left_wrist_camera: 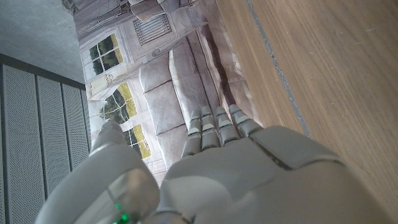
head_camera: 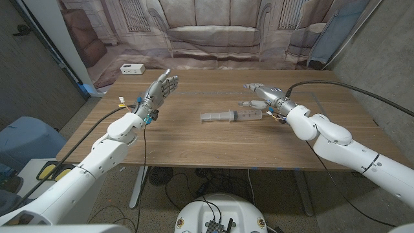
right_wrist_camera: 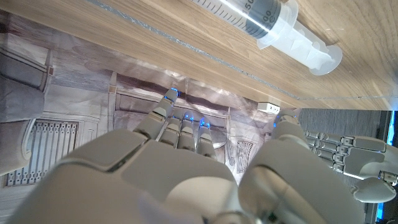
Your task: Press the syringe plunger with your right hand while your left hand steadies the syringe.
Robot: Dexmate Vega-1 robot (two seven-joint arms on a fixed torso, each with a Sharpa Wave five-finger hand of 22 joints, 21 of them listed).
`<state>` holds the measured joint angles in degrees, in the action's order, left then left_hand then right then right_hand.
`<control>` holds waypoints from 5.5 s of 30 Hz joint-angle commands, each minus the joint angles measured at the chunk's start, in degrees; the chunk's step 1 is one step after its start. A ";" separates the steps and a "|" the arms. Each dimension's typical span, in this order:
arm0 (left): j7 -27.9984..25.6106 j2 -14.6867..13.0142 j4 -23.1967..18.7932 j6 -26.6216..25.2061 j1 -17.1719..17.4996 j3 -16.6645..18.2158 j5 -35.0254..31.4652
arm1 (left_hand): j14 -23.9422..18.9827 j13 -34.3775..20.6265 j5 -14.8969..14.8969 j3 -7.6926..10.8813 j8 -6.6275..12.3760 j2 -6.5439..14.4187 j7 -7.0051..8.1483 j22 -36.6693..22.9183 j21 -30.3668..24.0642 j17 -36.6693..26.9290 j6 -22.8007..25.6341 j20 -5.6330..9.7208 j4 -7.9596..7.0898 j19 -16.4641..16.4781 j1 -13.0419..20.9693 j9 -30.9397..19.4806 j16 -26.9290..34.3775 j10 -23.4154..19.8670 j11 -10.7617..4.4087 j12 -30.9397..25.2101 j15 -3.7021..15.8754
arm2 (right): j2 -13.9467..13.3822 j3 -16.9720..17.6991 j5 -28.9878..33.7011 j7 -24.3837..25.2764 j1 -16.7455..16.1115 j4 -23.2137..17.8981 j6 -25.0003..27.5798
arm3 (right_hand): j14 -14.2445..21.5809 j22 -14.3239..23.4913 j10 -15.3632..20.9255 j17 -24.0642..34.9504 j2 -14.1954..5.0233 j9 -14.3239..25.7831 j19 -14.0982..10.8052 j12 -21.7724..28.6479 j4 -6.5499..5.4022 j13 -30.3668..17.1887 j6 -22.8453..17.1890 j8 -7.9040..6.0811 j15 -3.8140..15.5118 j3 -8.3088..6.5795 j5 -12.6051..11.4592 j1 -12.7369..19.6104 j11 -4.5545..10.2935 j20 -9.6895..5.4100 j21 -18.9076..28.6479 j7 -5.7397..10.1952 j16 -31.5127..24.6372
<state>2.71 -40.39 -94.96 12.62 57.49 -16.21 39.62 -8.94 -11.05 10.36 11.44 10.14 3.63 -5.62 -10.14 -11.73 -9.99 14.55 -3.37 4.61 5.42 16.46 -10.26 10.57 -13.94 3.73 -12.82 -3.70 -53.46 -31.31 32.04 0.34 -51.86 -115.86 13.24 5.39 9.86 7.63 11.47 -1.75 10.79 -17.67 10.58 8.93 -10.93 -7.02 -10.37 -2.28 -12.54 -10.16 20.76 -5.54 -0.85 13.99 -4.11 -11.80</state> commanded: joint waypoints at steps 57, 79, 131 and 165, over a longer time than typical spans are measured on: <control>1.18 0.79 1.60 -0.63 0.22 0.73 3.08 | 1.79 -0.23 0.53 -2.70 0.56 -1.66 -0.12 -0.22 0.47 -0.48 -1.19 -0.15 -1.54 -1.33 -4.26 -0.05 0.17 0.87 0.48 0.53 -0.53 | 4.38 -9.71 6.22 -15.51 10.45 7.08 0.51 | 0.31 -0.20 -0.57 -0.12 2.26 0.48 -3.20 1.08 1.49 -0.57 0.46 -1.40 -0.97 -3.11 -0.95 11.45 -0.18 -0.58 -1.81 -1.84 -0.14; 1.10 0.19 0.63 -0.82 1.00 1.09 3.18 | 1.59 -0.23 0.69 -2.74 0.76 -1.39 -0.34 -0.19 0.43 -0.42 -0.68 -0.25 -1.56 -1.31 -4.31 -0.04 0.25 0.54 0.62 0.44 -0.54 | 6.37 -11.81 7.93 -14.29 11.49 10.34 0.42 | 4.40 -0.17 3.10 -0.11 2.87 0.56 -7.66 2.12 0.99 -0.52 -2.41 -2.25 -0.35 -3.90 -1.07 15.31 0.22 -0.17 -1.28 -1.92 -1.26; 0.49 0.06 -0.45 -0.20 2.76 1.84 3.48 | 1.16 -0.24 0.81 -2.84 0.74 -1.00 -0.01 -0.19 0.48 -0.37 -0.45 -1.60 -1.51 -1.65 -4.32 -0.03 0.30 0.28 0.22 0.46 -0.61 | 8.93 -14.66 8.14 -9.19 12.78 17.48 -1.65 | 22.17 0.03 20.53 1.32 0.67 0.88 -25.90 5.07 0.48 -0.52 -19.18 -5.20 5.12 -6.74 -1.07 35.27 3.28 -3.28 0.58 2.21 -6.52; 0.88 0.31 -0.39 -0.94 1.42 1.04 3.27 | 1.07 -0.25 0.82 -2.98 0.74 -0.94 0.10 -0.20 0.48 -0.38 -0.36 -2.01 -1.47 -1.87 -4.37 -0.04 0.30 0.31 0.02 0.50 -0.79 | 9.08 -12.52 9.31 6.31 9.82 19.01 -5.81 | 41.70 0.82 40.10 3.90 -6.39 0.75 -40.31 6.99 0.60 -0.43 -39.33 -8.68 12.76 -8.17 -0.15 50.45 6.07 -8.05 5.55 7.06 -14.38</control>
<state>3.24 -40.28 -95.81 12.13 59.62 -14.80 42.93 -7.37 -11.05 10.64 8.71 10.41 2.19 -5.72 -10.28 -11.21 -10.26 13.71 -4.91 3.32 3.39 12.15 -10.13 10.57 -13.30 4.18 -12.18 -4.71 -44.55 -45.31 41.65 0.82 -40.75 -97.10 9.12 45.10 10.45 46.18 14.44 -1.06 11.33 -53.46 17.47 9.56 -11.17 -39.74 -18.66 4.82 -20.61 -10.13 63.82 0.42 -4.09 18.84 -2.55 -24.85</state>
